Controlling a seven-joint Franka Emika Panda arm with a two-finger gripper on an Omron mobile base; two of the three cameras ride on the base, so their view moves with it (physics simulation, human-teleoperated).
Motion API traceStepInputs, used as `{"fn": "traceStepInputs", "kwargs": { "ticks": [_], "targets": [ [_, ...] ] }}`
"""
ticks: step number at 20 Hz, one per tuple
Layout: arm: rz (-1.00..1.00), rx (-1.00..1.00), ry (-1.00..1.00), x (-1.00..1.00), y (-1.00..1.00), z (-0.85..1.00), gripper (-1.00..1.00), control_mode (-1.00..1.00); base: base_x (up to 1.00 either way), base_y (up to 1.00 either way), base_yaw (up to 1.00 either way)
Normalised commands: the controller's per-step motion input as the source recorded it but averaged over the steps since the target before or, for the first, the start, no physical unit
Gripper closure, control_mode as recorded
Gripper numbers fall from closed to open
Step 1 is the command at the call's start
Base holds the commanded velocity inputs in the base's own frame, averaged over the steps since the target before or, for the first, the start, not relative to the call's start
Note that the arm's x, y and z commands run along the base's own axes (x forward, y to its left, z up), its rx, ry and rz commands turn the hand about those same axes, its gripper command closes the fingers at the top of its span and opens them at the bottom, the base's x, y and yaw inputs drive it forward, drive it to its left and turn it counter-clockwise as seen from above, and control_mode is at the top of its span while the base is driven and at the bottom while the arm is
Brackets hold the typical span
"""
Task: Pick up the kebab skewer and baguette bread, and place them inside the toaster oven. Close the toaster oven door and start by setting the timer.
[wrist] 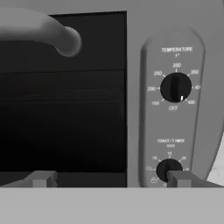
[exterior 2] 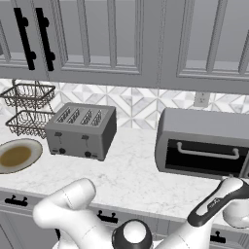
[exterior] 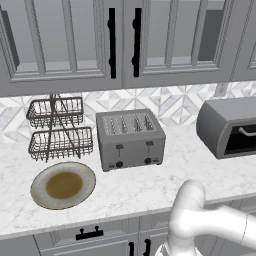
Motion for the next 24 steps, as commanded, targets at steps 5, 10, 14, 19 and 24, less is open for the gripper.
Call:
{"fn": "traceStepInputs", "kwargs": {
  "ticks": [5, 10, 14, 19, 24],
  "targets": [
    [0.03, 0.0, 0.0, 0.01, 0.0, 0.0, -1.0, -1.0, 0.0, 0.0, 0.0],
    [0.02, 0.0, 0.0, 0.0, 0.0, 0.0, -1.0, -1.0, 0.0, 0.0, 0.0],
    [0.02, 0.0, 0.0, 0.0, 0.0, -0.08, -1.0, -1.0, 0.0, 0.0, 0.0],
    [0.0, 0.0, 0.0, 0.0, -0.02, -0.3, -1.0, -1.0, 0.0, 0.0, 0.0],
    [0.0, 0.02, 0.0, 0.13, -0.07, -0.26, -1.0, -1.0, 0.0, 0.0, 0.0]
  ]
}}
